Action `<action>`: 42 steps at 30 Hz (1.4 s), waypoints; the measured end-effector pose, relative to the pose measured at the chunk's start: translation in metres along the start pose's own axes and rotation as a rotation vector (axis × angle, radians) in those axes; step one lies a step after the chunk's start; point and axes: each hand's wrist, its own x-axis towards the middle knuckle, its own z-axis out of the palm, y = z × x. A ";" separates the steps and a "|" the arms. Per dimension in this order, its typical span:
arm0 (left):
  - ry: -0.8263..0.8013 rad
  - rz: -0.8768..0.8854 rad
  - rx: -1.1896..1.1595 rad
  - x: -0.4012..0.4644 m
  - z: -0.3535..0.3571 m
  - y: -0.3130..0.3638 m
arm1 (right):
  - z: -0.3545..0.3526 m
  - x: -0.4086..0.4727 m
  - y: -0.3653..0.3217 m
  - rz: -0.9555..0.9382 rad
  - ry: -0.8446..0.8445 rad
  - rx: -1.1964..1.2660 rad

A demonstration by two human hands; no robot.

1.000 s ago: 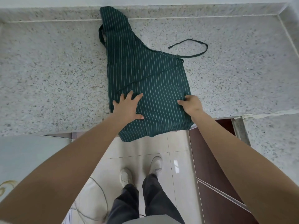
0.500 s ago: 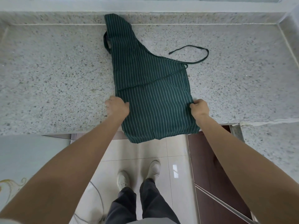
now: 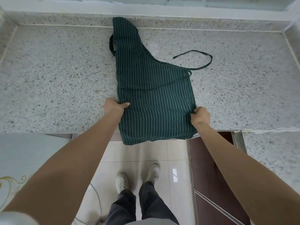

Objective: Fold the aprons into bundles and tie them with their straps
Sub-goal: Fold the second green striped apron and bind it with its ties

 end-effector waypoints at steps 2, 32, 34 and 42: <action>-0.086 -0.038 -0.082 -0.002 0.002 -0.002 | 0.000 0.000 -0.003 0.016 -0.044 -0.004; 0.103 0.033 0.020 0.014 0.000 -0.001 | -0.002 0.033 -0.026 -0.023 -0.004 0.033; 0.079 0.019 0.029 0.011 0.000 0.002 | -0.003 0.035 -0.025 -0.023 -0.037 0.032; 0.024 0.027 0.039 0.028 0.003 0.022 | -0.009 0.054 -0.052 -0.001 -0.114 0.171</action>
